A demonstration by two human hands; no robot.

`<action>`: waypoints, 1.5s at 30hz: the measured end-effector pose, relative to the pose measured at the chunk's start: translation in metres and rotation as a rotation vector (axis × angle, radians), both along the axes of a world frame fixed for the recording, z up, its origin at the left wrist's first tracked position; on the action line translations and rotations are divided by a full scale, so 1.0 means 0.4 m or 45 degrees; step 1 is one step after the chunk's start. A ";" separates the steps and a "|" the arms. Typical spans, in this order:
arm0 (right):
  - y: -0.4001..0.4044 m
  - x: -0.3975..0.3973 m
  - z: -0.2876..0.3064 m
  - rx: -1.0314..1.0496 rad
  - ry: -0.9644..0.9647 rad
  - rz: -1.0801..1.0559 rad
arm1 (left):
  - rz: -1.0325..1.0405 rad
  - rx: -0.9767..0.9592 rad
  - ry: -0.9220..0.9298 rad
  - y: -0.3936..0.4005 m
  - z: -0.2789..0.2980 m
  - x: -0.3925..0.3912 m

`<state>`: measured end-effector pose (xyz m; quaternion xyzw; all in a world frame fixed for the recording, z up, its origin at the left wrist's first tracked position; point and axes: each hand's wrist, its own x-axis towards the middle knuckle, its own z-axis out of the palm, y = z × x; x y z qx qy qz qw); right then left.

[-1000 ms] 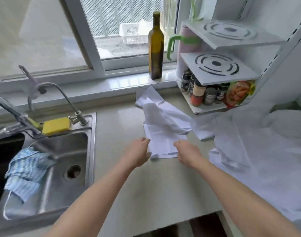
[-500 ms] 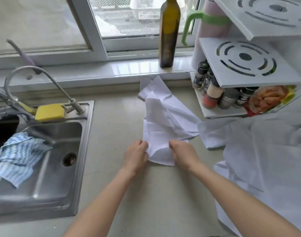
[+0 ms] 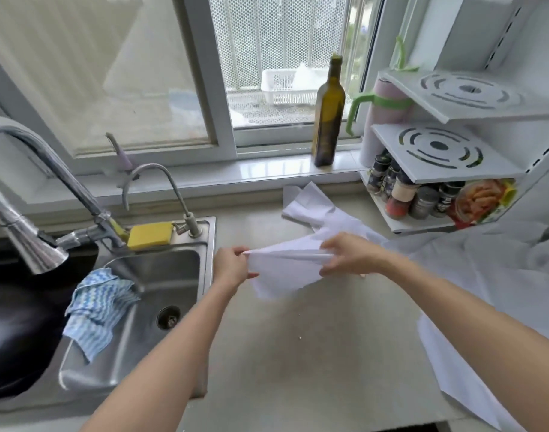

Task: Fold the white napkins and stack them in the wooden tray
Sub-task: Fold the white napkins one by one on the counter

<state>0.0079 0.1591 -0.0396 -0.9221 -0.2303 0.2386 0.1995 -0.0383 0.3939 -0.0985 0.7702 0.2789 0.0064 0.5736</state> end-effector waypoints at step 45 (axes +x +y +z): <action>-0.055 -0.424 -0.300 -0.653 0.076 0.048 | -1.725 1.201 0.791 0.008 -0.086 -0.341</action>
